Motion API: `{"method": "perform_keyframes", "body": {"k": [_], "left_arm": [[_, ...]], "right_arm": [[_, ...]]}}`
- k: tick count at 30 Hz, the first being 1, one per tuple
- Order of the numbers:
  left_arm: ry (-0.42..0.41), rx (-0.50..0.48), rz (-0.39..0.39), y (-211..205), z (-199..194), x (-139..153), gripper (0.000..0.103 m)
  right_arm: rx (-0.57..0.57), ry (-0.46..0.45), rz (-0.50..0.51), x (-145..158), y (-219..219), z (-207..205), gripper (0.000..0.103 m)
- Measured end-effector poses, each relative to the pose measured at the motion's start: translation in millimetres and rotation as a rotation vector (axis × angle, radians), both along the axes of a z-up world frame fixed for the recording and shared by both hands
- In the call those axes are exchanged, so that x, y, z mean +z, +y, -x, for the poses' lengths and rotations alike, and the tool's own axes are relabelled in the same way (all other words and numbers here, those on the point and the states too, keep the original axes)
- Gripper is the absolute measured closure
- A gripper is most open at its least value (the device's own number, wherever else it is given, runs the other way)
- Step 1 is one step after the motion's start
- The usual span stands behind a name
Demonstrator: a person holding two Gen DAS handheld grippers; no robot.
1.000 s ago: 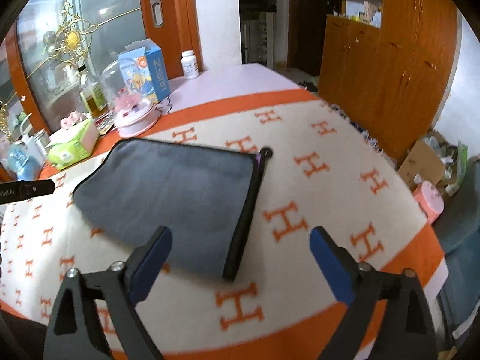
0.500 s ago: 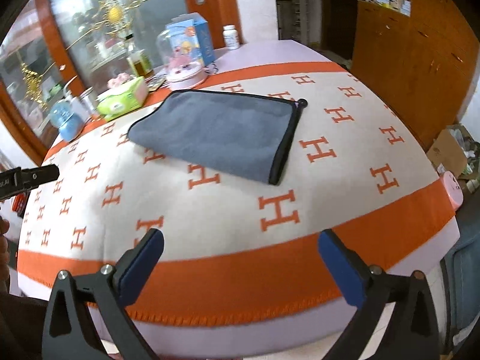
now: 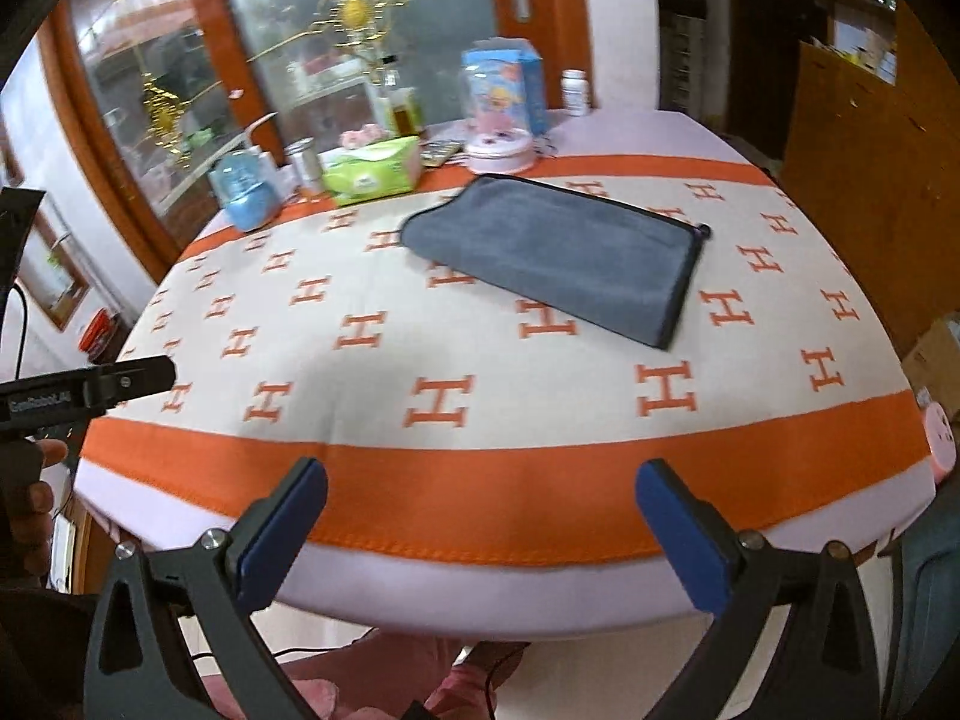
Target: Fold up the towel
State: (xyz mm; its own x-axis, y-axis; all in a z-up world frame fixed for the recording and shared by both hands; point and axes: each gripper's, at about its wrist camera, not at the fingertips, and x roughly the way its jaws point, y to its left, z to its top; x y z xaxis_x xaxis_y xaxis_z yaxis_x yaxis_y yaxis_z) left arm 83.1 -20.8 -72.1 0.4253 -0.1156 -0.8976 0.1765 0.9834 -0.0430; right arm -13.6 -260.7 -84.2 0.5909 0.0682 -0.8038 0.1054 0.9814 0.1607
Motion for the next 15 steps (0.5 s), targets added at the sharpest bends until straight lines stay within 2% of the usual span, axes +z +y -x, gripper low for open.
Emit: {"method": "perform_keyframes", "body": {"k": [5, 15], "left_arm": [[-0.019, 0.005, -0.022, 13, 12, 10, 0.001], [-0.048, 0.045, 0.013, 35, 21, 30, 0.001]], "right_arm": [[0.045, 0.020, -0.046, 13, 18, -6, 0.000], [0.086, 0.072, -0.065, 31, 52, -21, 0.000]]}}
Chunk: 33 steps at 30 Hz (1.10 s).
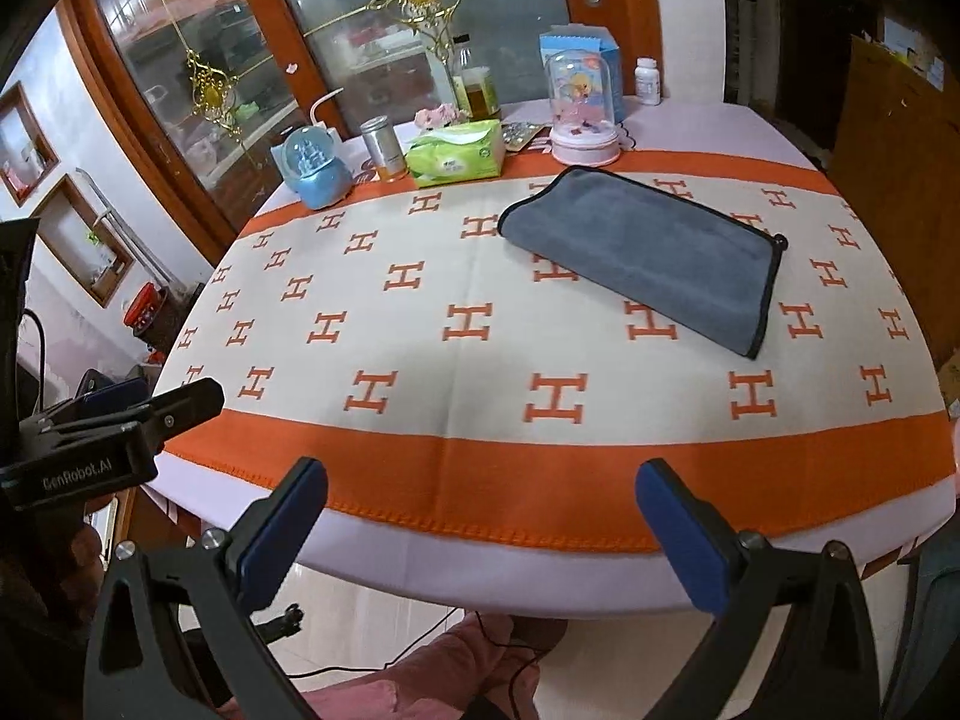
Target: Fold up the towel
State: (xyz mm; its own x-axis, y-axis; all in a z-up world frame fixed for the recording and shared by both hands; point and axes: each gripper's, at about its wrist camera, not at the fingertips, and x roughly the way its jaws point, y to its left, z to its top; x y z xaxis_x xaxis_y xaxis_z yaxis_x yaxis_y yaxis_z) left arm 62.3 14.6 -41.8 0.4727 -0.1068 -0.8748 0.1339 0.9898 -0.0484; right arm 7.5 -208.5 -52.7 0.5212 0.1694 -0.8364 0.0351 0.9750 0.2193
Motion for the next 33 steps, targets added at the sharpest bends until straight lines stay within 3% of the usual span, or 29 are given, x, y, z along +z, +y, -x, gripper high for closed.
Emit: {"method": "perform_keyframes", "body": {"k": [7, 18, 33], "left_arm": [[-0.030, 0.005, 0.025, 7, 0, 13, 0.001], [-0.149, 0.032, -0.028, 15, -4, 48, 0.001], [-0.215, 0.051, -0.065, 8, 4, 53, 0.001]], "right_arm": [[-0.017, 0.001, 0.015, 19, 12, -8, 0.000], [-0.052, -0.084, 0.047, 47, 24, -12, 0.000], [-0.094, -0.133, 0.074, 53, 22, -2, 0.000]]}}
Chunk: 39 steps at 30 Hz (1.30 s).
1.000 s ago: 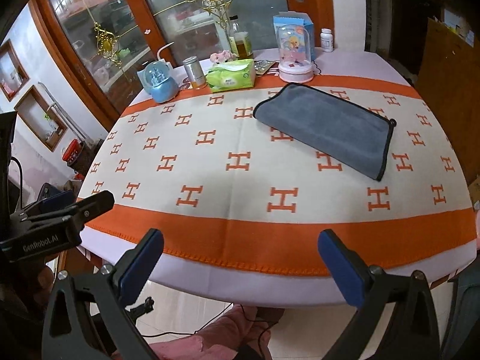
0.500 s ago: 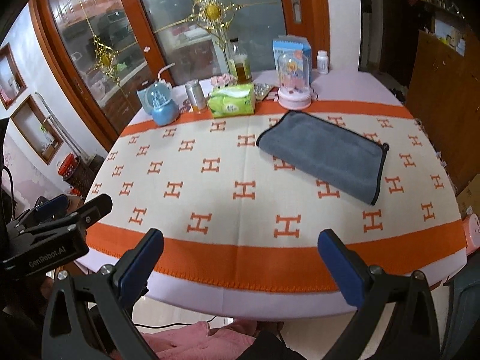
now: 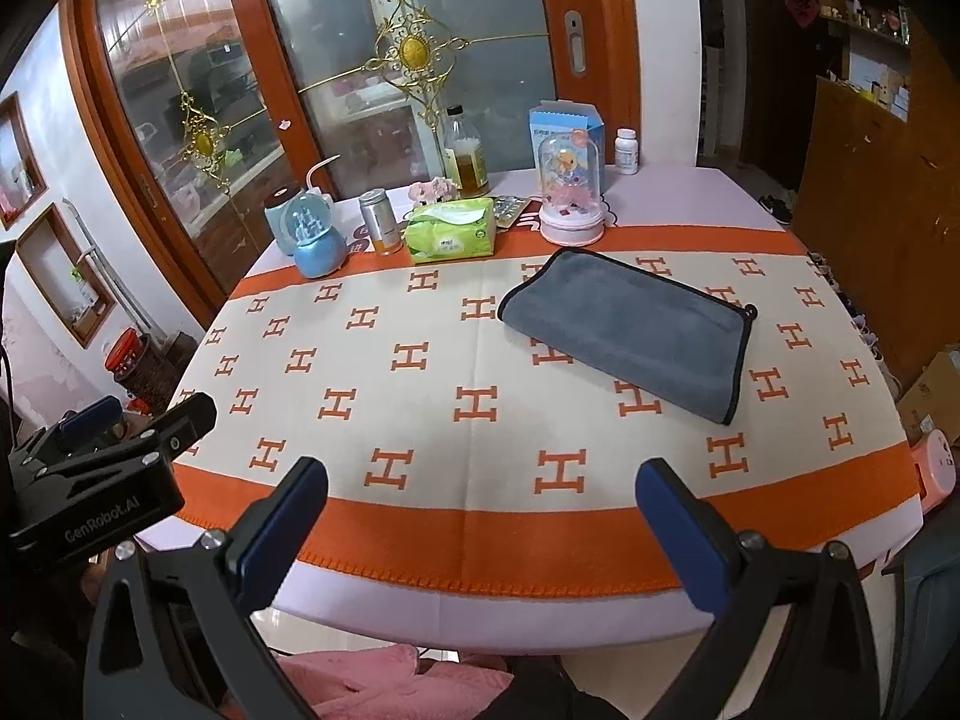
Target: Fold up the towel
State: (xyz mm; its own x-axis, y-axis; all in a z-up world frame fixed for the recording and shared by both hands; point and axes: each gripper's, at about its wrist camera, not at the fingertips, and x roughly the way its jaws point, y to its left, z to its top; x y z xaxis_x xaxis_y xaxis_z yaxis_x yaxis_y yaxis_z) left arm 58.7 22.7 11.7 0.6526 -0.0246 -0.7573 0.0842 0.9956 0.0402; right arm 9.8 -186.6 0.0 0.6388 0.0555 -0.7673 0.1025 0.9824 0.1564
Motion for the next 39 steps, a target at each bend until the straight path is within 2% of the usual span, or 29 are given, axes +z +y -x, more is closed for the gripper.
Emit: {"method": "perform_keyframes", "body": {"k": [13, 39], "left_arm": [[-0.035, -0.010, -0.025, -2, 7, 5, 0.001], [-0.028, -0.025, -0.021, 9, -3, 3, 0.001]], "right_arm": [[0.011, -0.007, -0.010, -2, 4, 1, 0.000], [0.018, 0.007, -0.008, -6, 17, -7, 0.000]]}}
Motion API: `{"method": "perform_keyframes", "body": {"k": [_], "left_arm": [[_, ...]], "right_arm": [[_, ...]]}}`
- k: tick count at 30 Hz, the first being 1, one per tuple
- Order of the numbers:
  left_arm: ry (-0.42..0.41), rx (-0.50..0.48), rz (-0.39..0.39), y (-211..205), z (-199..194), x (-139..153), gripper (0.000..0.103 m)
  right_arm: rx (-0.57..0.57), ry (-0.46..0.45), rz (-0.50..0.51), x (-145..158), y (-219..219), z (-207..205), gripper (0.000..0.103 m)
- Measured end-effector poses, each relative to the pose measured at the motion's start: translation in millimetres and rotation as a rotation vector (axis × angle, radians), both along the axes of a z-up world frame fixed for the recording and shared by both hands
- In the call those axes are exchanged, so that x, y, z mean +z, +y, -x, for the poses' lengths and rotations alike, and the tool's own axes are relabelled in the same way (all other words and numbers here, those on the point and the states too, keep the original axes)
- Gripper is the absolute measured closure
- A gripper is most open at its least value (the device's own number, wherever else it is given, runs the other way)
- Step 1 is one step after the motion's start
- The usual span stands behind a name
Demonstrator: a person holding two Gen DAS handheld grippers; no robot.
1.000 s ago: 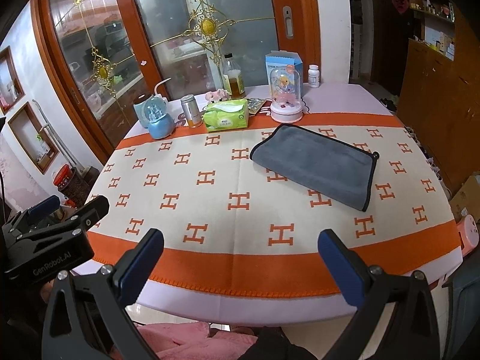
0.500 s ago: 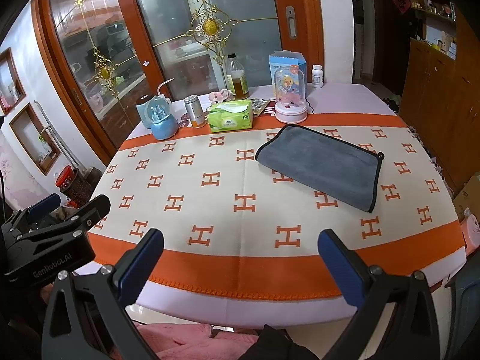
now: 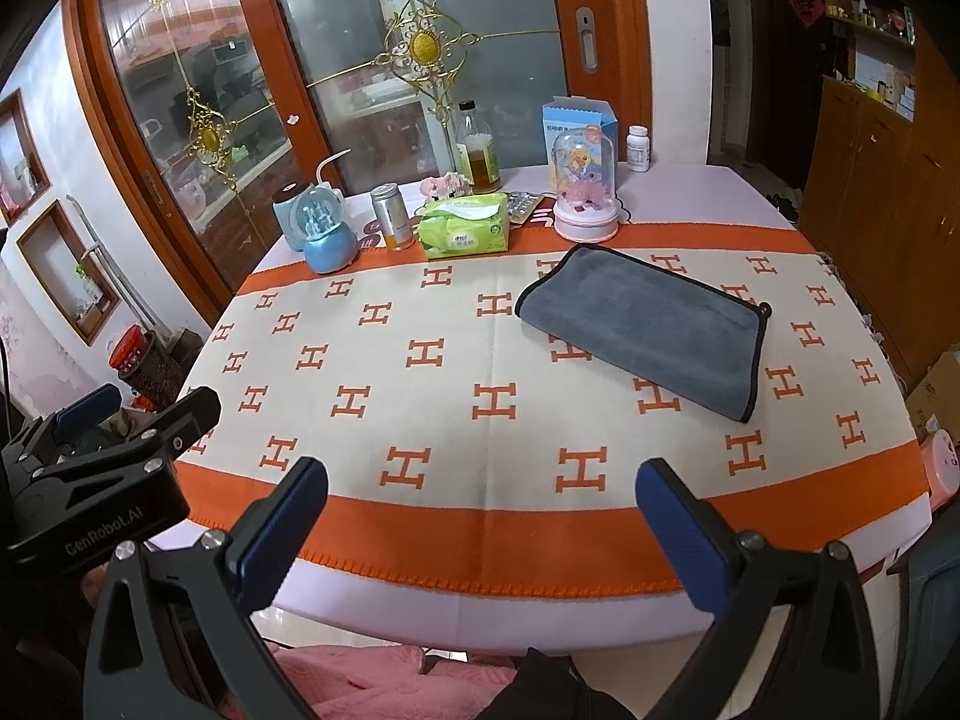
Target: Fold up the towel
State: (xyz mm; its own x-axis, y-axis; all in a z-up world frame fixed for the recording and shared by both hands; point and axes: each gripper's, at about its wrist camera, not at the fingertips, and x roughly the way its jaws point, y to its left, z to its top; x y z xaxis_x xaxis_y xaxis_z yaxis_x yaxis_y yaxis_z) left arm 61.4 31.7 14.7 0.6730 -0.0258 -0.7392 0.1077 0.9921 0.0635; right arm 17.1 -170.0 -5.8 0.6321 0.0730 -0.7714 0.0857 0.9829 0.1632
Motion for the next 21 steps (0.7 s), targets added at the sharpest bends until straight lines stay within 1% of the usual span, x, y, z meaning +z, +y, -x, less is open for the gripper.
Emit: {"method": "perform_keyframes", "body": {"k": [21], "left_arm": [[0.000, -0.003, 0.000, 1.4, 1.1, -0.9, 0.001]], "right_arm": [[-0.001, 0.004, 0.000, 0.2, 1.9, 3.0, 0.000]]}}
